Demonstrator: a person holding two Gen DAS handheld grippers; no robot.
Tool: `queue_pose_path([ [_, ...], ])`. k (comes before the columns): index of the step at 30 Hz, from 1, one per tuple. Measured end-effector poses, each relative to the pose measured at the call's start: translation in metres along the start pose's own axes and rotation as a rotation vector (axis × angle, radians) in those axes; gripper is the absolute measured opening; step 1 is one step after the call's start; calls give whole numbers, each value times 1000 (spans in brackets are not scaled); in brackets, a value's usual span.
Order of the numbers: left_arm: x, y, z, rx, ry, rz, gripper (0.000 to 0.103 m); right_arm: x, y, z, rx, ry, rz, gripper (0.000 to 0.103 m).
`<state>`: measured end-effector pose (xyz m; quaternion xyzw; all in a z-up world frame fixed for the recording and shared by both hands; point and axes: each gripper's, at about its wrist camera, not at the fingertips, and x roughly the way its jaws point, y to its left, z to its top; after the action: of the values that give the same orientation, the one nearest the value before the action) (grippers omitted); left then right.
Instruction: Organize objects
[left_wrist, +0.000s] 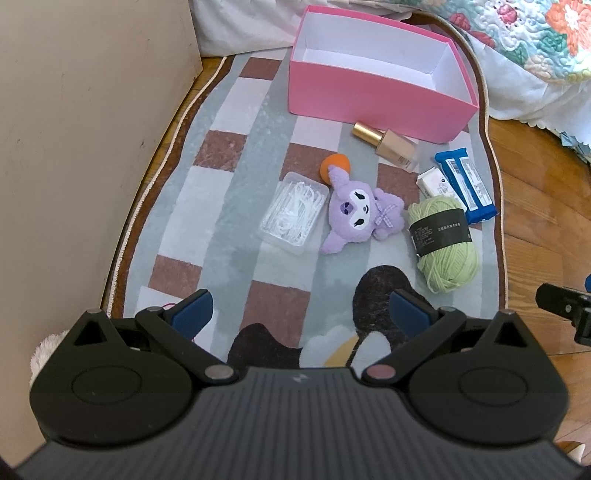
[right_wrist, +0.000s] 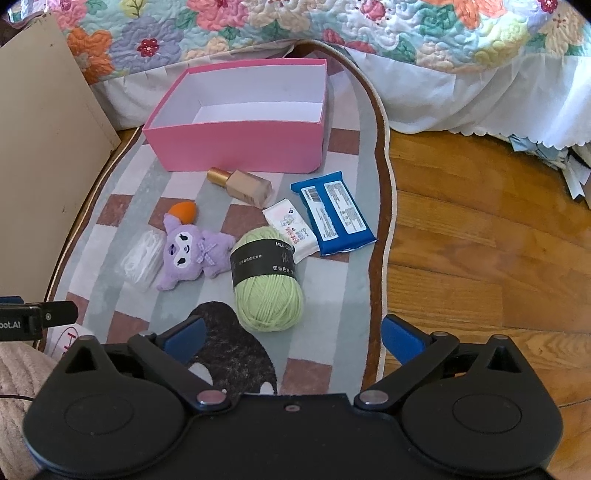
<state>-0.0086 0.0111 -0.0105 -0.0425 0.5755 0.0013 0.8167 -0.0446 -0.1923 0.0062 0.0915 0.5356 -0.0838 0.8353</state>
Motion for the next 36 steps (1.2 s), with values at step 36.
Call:
queue_pose_path([
  [36,-6,-9,-6,26,-2,-24,103,1,1,2,-21,28,38,103],
])
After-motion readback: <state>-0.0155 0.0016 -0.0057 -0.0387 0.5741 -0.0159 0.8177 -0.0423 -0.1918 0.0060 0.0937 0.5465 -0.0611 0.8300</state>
